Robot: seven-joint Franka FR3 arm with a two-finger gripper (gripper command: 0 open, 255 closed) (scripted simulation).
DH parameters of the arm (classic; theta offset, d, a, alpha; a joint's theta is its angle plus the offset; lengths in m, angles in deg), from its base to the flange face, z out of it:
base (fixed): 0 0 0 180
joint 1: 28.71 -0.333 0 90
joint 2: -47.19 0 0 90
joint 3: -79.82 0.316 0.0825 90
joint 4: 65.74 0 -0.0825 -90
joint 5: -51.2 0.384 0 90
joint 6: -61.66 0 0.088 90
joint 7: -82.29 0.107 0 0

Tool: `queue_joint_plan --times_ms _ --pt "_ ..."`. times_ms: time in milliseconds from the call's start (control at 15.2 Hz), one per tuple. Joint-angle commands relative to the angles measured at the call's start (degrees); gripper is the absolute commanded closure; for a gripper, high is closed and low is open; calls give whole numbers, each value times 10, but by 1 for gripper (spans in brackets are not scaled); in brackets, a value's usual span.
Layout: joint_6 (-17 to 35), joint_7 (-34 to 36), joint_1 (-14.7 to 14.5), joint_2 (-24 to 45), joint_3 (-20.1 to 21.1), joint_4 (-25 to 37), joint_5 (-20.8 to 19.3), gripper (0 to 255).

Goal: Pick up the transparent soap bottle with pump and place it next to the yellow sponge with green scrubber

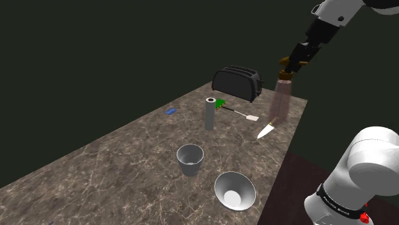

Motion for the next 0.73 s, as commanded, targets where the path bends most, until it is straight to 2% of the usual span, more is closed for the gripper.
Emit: queue_joint_plan --times_ms 0,660 --pt "-13 1 -2 7 2 21 2 255" --pt "-75 5 -8 50 5 125 7 255"
